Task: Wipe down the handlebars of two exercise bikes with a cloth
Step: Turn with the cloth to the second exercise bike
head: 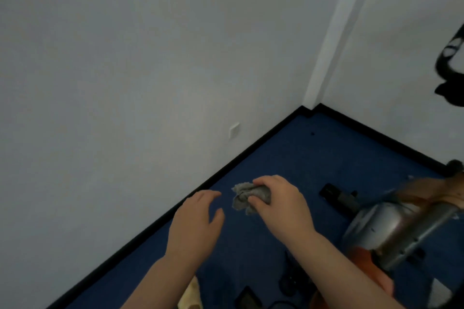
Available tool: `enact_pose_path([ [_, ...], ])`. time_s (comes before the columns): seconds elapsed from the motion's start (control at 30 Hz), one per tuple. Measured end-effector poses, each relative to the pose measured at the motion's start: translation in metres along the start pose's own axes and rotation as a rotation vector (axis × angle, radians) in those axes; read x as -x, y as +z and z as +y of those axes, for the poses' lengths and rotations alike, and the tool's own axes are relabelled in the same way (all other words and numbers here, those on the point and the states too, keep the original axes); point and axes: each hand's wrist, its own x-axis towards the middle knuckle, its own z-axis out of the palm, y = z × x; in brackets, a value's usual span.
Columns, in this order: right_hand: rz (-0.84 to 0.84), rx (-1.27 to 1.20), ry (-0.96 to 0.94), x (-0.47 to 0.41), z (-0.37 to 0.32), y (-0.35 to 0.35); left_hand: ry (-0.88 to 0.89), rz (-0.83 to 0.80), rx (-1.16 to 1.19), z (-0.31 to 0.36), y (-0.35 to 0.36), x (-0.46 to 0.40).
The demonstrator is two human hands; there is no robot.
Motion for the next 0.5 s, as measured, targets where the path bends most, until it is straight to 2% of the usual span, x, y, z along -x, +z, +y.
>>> enact_pose_path([
  [0.27, 0.264, -0.013, 0.266, -0.106, 0.007, -0.006, 0.284, -0.145, -0.037, -0.003, -0.012, -0.174],
  [0.5, 0.471, 0.029, 0.511, -0.129, 0.034, -0.027, 0.496, -0.342, 0.027, 0.04, 0.017, -0.27],
])
